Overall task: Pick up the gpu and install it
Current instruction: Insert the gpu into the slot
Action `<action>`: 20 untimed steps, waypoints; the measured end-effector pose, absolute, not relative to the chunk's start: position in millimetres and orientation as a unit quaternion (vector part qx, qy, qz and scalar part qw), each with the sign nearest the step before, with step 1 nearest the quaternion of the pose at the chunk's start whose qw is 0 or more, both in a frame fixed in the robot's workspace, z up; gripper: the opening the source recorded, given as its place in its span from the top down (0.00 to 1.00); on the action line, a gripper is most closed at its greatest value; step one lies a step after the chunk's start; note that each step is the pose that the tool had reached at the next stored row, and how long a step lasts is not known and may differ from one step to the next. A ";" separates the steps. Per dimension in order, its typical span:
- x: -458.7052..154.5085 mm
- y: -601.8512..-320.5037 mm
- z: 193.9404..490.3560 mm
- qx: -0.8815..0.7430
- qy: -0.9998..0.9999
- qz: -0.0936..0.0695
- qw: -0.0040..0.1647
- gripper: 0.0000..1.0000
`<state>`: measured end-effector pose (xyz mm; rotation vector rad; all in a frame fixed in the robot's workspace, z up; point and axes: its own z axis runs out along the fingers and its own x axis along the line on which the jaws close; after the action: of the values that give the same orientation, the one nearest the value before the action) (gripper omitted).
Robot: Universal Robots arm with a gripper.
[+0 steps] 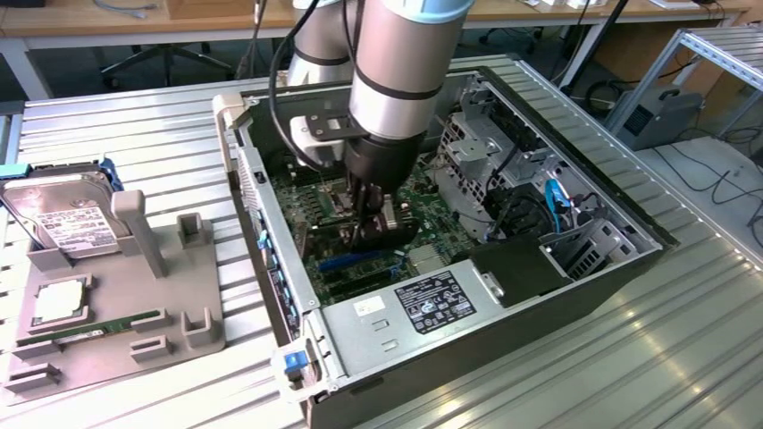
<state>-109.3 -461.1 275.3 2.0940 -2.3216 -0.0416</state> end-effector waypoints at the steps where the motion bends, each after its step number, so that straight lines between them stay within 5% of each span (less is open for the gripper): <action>1: -109.0 -461.0 277.3 0.670 -0.742 -0.013 0.007 0.72; 12: -100.5 -460.5 283.0 0.671 -0.741 -0.012 0.007 0.72; 20: -100.7 -460.5 282.2 0.671 -0.741 0.016 -0.025 0.72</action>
<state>-100.7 -460.5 282.2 2.1407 -2.3654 0.0517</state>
